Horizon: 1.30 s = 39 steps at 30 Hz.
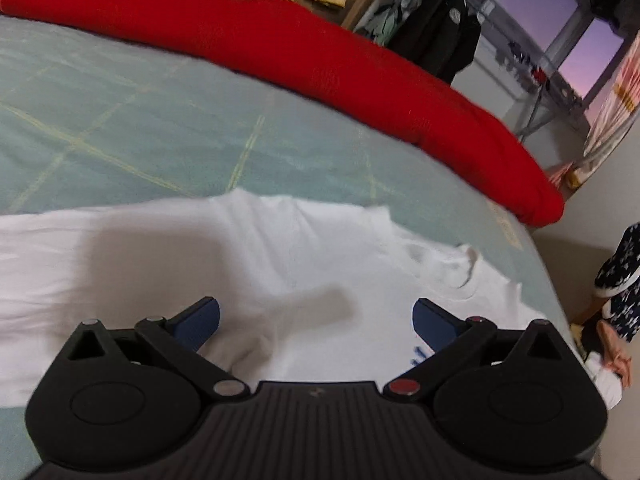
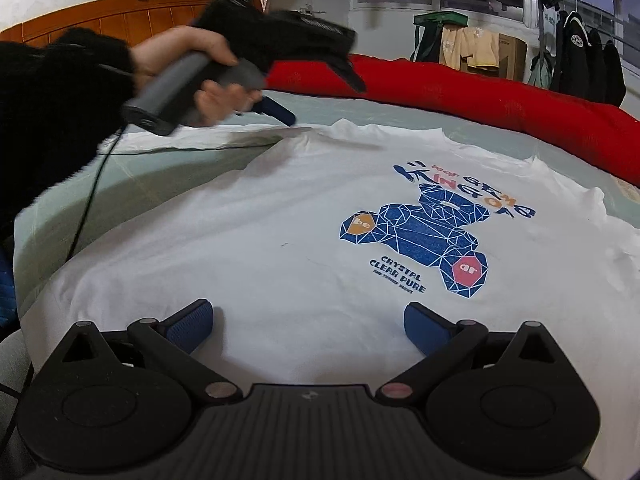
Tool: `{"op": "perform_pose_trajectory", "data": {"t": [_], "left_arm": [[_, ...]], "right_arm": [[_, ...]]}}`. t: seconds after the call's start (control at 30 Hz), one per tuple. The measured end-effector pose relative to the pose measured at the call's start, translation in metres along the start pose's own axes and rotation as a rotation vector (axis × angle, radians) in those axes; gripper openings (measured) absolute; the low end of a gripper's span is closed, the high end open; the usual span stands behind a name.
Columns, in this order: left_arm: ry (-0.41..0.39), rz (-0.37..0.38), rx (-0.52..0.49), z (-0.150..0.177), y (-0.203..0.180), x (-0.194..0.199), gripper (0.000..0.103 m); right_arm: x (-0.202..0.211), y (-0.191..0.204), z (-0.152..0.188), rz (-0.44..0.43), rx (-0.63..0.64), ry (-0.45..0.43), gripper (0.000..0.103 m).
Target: Fold clothes
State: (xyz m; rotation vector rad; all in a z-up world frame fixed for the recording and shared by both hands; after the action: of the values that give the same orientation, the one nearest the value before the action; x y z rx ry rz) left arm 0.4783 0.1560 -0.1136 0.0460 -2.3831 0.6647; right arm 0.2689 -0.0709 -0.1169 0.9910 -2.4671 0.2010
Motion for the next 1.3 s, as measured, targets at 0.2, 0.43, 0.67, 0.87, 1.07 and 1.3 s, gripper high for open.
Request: {"op": "perform_pose_trajectory", "data": {"t": [0.2,0.43,0.67,0.87,1.07,1.3], "left_arm": [[0.047,0.034,-0.059,0.028,0.008,0.014,0.102],[-0.055,0.023,0.001,-0.014,0.021,0.034,0.102],[0.04,-0.019,-0.028,0.016,0.036,0.023,0.102],[-0.043,-0.053,-0.033,-0.008,0.054,0.06,0.102],[-0.04,-0.18,0.077,0.0,0.12,0.054,0.102],[-0.041,-0.185,0.097,0.01,0.132,0.102,0.102]], "right_arm": [[0.0,0.0,0.0,-0.002,0.001,-0.002,0.103],[-0.001,0.0,0.0,0.002,0.006,-0.002,0.103],[-0.001,0.001,0.0,0.005,0.007,0.001,0.103],[0.011,-0.004,-0.009,-0.015,-0.049,-0.027,0.103],[0.016,-0.011,-0.013,-0.027,-0.11,-0.048,0.103],[0.008,-0.014,-0.006,-0.013,-0.127,-0.008,0.103]]}}
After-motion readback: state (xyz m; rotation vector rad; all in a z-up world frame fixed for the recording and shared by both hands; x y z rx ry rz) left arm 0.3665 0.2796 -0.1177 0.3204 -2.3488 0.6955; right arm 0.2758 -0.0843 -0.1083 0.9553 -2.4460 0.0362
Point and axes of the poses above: each gripper's, at about its wrist camera, not at the fingertips, and x roughly against the way its jaws point, y to its left, z to its underside, the point moved 7 cm from there along -x, roughly the way its jaws point, and after that the axes turned 8 degrees about -y, right-handed, at the moved point
